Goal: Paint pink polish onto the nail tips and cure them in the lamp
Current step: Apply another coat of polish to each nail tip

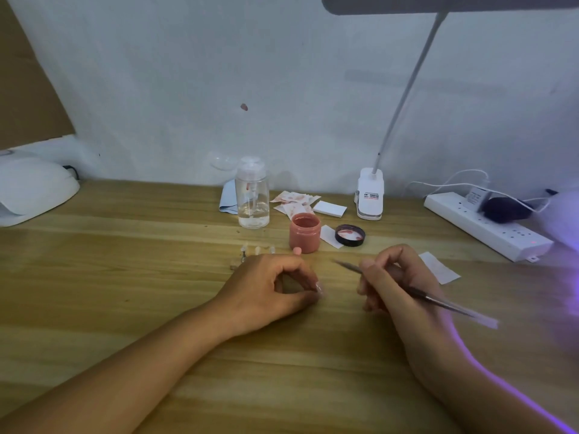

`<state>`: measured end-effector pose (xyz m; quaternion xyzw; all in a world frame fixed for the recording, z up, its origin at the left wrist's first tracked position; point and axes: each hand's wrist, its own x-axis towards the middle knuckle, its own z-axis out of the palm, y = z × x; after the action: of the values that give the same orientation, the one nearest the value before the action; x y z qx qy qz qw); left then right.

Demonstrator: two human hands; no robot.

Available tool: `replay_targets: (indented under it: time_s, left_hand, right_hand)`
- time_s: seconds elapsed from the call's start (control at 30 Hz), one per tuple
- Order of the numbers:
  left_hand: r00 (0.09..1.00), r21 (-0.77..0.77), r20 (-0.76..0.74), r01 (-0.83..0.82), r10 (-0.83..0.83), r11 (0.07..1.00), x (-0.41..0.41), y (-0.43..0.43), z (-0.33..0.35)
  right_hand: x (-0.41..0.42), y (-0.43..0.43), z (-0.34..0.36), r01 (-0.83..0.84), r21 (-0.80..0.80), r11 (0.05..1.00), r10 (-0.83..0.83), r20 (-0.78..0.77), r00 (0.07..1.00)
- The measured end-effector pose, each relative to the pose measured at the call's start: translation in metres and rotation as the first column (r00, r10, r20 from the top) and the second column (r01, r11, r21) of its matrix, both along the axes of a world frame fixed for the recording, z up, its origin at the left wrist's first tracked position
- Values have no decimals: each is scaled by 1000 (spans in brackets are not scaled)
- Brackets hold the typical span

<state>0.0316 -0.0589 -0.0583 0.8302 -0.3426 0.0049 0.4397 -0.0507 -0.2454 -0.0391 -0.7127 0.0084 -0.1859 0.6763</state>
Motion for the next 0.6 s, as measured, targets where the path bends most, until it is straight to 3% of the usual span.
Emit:
replay_targets:
  time_s: [0.1,0.3,0.6]
  left_hand:
    - [999,-59,-18,29,-30,998,-3,-1,4]
    - [997,-211,-50,51,-63,976,-9,-6,9]
    - [953,-306,-251,85,-166,948,-18,-11,16]
  right_hand:
    - [0,1,2,34,-53,998,-32,27,999]
    - [5,-2,-10,-19,-372,928,79,148,986]
    - [12,1,-18,-24,-424,905,135,232,963]
